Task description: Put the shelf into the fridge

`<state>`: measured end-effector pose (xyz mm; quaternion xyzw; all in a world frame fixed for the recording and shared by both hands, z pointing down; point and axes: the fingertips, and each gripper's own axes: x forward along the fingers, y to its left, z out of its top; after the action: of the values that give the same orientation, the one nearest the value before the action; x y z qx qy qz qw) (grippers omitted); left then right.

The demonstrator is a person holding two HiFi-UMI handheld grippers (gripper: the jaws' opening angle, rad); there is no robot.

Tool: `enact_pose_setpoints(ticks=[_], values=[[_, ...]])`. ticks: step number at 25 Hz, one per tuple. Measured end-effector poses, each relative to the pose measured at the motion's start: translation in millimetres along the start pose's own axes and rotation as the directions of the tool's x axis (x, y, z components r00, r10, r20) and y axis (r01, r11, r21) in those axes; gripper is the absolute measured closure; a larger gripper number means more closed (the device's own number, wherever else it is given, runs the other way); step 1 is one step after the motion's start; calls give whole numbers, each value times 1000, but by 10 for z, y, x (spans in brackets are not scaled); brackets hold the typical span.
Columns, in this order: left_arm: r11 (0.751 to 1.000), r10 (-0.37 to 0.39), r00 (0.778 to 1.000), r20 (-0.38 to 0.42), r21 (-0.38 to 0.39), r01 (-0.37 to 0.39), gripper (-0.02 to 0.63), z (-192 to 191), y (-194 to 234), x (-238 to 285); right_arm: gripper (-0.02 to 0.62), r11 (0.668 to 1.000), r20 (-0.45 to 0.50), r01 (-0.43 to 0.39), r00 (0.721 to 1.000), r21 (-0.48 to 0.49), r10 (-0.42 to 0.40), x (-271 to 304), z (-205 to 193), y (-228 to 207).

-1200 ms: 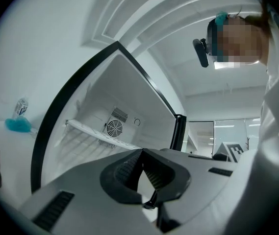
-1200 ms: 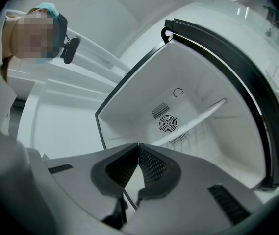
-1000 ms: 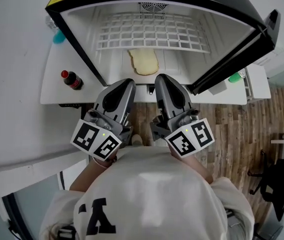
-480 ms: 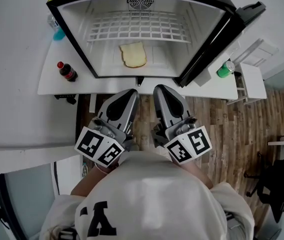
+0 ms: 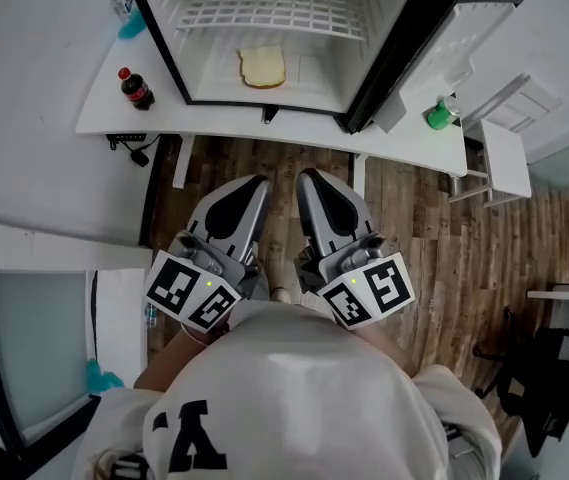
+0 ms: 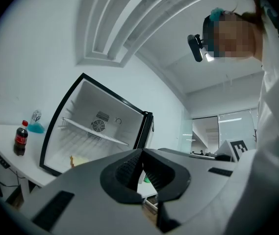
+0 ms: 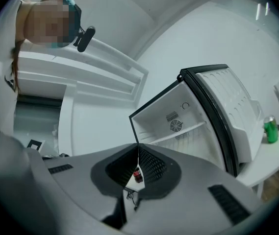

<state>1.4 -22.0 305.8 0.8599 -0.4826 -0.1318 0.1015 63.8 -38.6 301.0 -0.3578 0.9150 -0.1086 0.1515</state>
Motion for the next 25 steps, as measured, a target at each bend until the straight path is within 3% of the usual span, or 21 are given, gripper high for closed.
enact_pose_setpoints(ticks=[6, 14, 19, 25], values=[[1000, 23, 1000, -1, -1, -23, 600, -95, -218, -223, 566, 999, -25, -27, 999, 27, 28, -247, -77, 145], [1000, -7, 1000, 11, 17, 7, 600, -83, -381, -209, 566, 999, -26, -33, 999, -9, 32, -348, -10, 185], [1000, -3, 1000, 21, 9, 2, 600, -139, -389, -274, 565, 997, -74, -23, 997, 77, 28, -381, -183, 155], [1000, -6, 999, 43, 15, 6, 600, -96, -441, -354, 565, 999, -64, -17, 998, 40, 20, -483, -111, 211]])
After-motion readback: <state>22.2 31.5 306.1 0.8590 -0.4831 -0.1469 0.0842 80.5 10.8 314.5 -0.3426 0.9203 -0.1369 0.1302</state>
